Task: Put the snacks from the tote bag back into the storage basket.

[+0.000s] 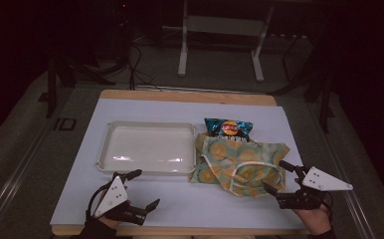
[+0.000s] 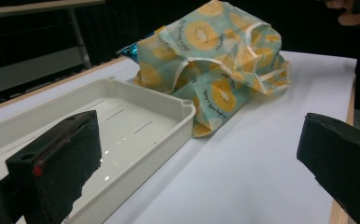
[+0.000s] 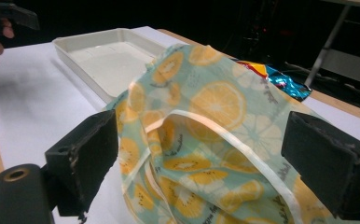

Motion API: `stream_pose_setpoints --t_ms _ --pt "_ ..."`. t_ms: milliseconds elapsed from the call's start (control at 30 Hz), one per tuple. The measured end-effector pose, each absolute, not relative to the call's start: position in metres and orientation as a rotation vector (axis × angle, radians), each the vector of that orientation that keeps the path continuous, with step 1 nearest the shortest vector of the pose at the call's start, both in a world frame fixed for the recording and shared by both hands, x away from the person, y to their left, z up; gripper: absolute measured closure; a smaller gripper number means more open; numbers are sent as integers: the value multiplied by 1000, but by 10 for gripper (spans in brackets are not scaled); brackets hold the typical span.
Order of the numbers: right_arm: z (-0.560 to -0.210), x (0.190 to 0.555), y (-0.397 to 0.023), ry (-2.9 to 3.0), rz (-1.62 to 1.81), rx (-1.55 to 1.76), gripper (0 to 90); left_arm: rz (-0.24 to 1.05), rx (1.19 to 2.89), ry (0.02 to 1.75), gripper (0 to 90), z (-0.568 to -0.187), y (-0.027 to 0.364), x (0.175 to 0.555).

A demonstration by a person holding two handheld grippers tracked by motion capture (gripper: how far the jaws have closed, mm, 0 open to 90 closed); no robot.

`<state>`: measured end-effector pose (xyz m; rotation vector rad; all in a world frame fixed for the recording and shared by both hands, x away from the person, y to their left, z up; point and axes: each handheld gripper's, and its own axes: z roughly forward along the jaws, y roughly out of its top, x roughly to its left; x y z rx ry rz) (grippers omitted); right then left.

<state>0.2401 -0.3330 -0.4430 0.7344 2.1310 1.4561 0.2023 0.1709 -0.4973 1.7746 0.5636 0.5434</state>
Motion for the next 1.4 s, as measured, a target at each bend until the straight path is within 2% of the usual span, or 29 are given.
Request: stream_pose_setpoints --t_ms 567,1400 --pt "-412 257 -327 2073 1499 683 112 523 1799 532 3 -499 166 202" --pt "-385 326 -323 2056 1428 727 139 520 1804 532 3 -499 166 202"
